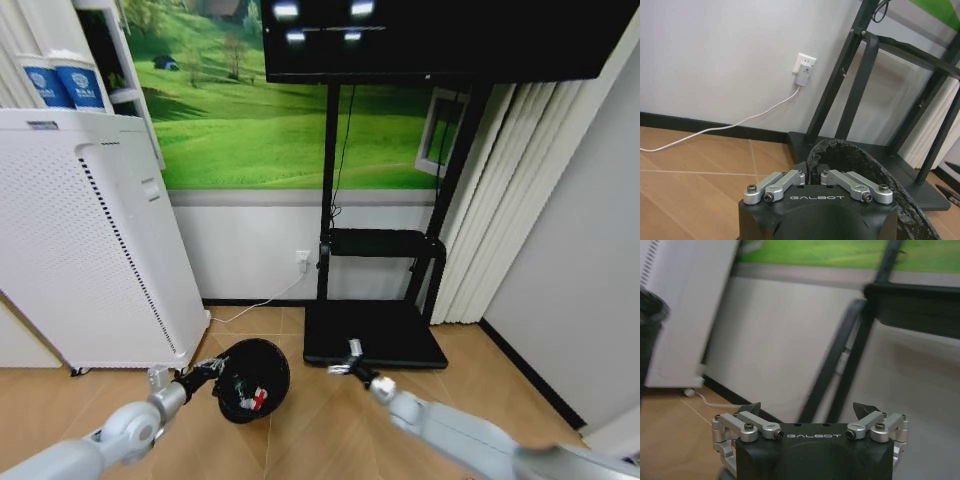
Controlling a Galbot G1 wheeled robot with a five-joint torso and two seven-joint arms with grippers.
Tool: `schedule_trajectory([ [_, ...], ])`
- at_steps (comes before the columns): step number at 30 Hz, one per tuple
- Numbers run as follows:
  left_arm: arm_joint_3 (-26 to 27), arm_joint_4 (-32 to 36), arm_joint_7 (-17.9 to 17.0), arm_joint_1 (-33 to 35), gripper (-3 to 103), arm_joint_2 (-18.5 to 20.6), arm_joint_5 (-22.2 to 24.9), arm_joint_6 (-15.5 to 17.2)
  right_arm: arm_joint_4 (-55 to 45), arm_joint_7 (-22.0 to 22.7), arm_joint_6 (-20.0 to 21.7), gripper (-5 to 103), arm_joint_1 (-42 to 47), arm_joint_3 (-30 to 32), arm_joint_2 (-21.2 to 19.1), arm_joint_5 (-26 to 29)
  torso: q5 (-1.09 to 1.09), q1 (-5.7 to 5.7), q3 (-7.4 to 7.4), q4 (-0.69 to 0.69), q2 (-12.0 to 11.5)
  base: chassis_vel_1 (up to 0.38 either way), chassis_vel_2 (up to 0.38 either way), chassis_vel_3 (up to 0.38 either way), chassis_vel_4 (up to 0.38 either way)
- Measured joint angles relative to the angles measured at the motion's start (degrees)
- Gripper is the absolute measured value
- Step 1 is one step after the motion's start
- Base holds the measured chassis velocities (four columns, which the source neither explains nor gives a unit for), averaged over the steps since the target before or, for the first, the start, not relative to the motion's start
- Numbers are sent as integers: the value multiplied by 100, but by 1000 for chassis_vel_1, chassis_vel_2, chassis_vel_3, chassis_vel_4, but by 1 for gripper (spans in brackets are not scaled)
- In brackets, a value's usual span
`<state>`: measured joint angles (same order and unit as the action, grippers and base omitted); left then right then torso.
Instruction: Pick up the trash bin and place the garbage on the floor into it.
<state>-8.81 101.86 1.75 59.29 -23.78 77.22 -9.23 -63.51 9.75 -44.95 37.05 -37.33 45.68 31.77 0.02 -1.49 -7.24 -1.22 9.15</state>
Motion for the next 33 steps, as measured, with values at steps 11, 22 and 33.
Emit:
schedule_trajectory([
  [11, -55, 55, -79, 83, 8, -235, -154, -23, -32, -333, -78, 100, 1479, 1484, -269, -278, -1, 0, 1, 5, 0, -27, -23, 24, 28],
  [22, -101, 214, -168, 82, 8, -262, -188, -18, -163, -12, -86, 100, 1651, 1661, -246, -894, 0, 0, 0, 4, 0, -198, -204, 187, 197],
  [33, 39, 504, -391, 341, 8, -104, -236, -130, -19, 308, -84, 100, 1743, 1427, -437, -919, -4, 0, 0, 6, 0, -52, -61, 50, 43],
])
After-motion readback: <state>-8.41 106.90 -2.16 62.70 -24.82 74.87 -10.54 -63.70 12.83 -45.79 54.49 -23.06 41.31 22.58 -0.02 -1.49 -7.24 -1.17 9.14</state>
